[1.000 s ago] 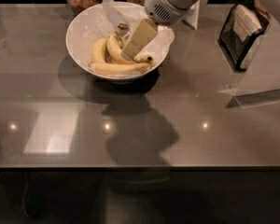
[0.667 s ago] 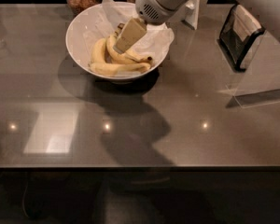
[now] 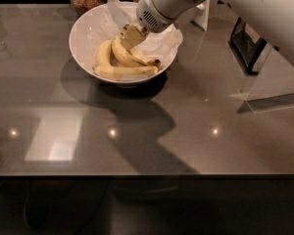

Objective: Pick banana from white bowl

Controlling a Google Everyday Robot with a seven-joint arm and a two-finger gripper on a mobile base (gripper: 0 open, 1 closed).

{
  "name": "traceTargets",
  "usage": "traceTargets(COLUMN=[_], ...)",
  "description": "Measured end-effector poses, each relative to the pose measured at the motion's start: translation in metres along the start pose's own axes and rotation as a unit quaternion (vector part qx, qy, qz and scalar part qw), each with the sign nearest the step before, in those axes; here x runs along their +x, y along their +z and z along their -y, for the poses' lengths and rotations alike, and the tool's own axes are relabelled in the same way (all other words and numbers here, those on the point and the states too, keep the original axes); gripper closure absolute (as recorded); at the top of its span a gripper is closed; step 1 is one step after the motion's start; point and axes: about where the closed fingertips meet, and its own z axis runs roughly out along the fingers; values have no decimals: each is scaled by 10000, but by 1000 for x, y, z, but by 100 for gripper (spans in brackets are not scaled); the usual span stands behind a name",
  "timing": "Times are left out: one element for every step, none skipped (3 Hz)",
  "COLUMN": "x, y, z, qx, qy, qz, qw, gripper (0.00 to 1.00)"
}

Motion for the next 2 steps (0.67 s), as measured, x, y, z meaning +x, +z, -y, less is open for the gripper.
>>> traceTargets(x=[2,3], y=[14,30], z=[-2,-6], qx=[-91,-234], qy=[122,221], qz=[4,2], qw=[9999,9995], gripper=[45,41])
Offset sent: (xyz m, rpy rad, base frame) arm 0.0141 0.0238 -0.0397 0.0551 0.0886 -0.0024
